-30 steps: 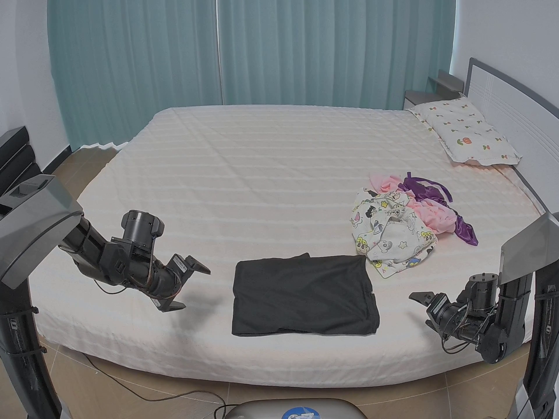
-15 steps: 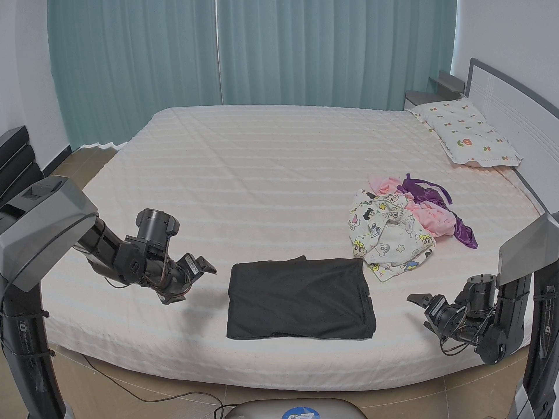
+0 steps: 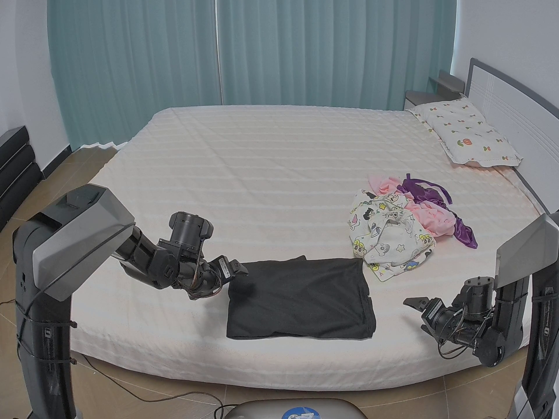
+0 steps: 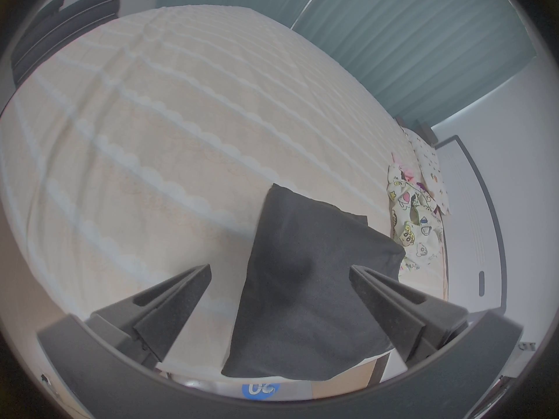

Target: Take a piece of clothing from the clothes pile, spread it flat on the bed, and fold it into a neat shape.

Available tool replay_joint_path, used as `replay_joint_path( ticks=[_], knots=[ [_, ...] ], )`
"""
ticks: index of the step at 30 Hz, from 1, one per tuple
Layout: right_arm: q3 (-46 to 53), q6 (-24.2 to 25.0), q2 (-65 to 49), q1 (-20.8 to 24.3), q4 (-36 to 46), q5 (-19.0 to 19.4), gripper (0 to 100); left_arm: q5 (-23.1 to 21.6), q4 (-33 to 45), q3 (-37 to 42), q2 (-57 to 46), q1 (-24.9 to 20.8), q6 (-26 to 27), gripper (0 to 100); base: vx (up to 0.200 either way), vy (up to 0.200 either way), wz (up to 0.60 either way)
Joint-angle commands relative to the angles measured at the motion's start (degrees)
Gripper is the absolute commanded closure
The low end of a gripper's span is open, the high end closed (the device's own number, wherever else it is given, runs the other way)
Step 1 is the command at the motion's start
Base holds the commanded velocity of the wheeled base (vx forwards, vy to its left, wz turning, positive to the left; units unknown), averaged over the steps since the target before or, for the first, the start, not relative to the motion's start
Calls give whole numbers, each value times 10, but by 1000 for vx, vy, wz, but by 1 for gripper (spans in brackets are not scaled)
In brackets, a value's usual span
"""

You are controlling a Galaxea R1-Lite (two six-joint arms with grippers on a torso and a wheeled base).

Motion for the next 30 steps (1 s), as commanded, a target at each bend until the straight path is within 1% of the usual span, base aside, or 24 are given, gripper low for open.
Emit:
replay_joint_path(
  ticks=[1, 4, 8, 13, 15, 19, 25, 26, 30],
  knots=[
    [0, 0, 5, 3, -10, -1, 0, -10, -11, -3, 35, -6, 16, 0, 0, 0, 0],
    [0, 0, 6, 6, -10, -2, 0, -11, -24, -2, 39, -8, 25, 0, 0, 0, 0],
    [0, 0, 7, 10, -10, -3, 0, -28, -31, 2, 39, -18, 28, 0, 0, 0, 0],
    [0, 0, 7, 10, -10, -3, 0, -40, -35, 1, 40, -19, 40, 0, 0, 0, 0],
    [0, 0, 7, 10, -10, -3, 0, -58, -49, 6, 40, -26, 42, 0, 0, 0, 0],
    [0, 0, 7, 10, -10, -2, 0, -53, -68, 2, 60, -37, 51, 0, 0, 0, 0],
    [0, 0, 7, 11, -10, -2, 0, -52, -76, 4, 64, -38, 54, 0, 0, 0, 0],
    [0, 0, 7, 10, -10, -2, 0, -51, -76, 4, 64, -38, 54, 100, 0, 0, 0],
    [0, 0, 7, 11, -10, -2, 0, -48, -76, 5, 64, -35, 54, 100, 0, 0, 0]
  ],
)
